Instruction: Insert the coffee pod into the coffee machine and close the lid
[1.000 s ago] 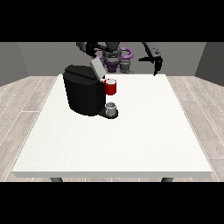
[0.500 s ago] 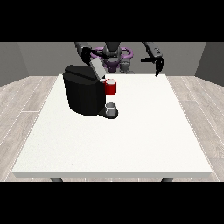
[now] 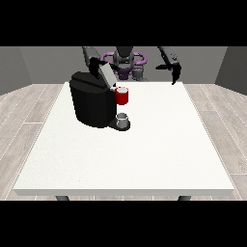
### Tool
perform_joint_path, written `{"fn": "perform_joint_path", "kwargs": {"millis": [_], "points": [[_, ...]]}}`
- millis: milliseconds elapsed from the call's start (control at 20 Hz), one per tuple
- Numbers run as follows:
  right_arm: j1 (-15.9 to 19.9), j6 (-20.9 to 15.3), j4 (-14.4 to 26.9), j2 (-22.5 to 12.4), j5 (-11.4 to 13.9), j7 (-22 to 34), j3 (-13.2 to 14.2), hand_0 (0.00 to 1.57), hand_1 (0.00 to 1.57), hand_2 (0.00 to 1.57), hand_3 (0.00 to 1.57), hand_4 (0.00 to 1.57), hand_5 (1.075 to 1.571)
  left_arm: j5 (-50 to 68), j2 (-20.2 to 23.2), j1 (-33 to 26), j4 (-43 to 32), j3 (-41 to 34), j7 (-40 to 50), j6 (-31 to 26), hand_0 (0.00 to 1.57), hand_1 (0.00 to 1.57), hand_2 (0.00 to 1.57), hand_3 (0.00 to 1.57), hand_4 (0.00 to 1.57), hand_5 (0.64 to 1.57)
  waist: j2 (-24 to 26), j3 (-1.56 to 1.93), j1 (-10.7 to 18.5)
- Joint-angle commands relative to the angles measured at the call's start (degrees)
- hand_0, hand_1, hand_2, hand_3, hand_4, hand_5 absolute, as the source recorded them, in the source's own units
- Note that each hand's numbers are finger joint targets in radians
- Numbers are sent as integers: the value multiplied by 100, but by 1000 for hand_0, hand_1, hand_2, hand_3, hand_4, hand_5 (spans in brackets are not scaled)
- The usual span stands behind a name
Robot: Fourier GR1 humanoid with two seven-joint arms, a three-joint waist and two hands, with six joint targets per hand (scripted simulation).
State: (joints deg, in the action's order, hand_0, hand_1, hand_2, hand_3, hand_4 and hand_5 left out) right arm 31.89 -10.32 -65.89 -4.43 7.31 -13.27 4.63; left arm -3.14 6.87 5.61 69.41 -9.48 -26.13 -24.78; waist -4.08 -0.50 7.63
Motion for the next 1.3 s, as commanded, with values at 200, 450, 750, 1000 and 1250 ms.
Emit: {"fn": "perform_joint_path", "kwargs": {"millis": [200,450,750,1000,1250], "points": [[269,334,412,-307,-70,39,111,0,0,0,0,317,1571,-93,39,-202,-192,65,-410,11,0,0,0,0,385,1571,-129,49,6],[830,-37,673,-92,51,257,100,0,0,0,0,427,1571,220,10,404,42,-33,377,49,0,0,0,0,354,1571,-255,51,246],[760,-128,621,182,396,137,-382,0,0,0,0,364,1571,212,217,384,-440,-161,64,-43,0,0,0,0,354,1571,-207,49,162],[1417,-491,664,199,684,776,-506,0,0,0,0,410,1571,174,187,604,-580,-54,-36,-131,0,0,0,0,365,1571,-375,46,401],[2012,-558,883,166,886,733,-527,0,0,0,0,375,1571,201,131,818,-677,-49,-20,-62,0,0,0,0,355,1571,-575,49,528]]}}
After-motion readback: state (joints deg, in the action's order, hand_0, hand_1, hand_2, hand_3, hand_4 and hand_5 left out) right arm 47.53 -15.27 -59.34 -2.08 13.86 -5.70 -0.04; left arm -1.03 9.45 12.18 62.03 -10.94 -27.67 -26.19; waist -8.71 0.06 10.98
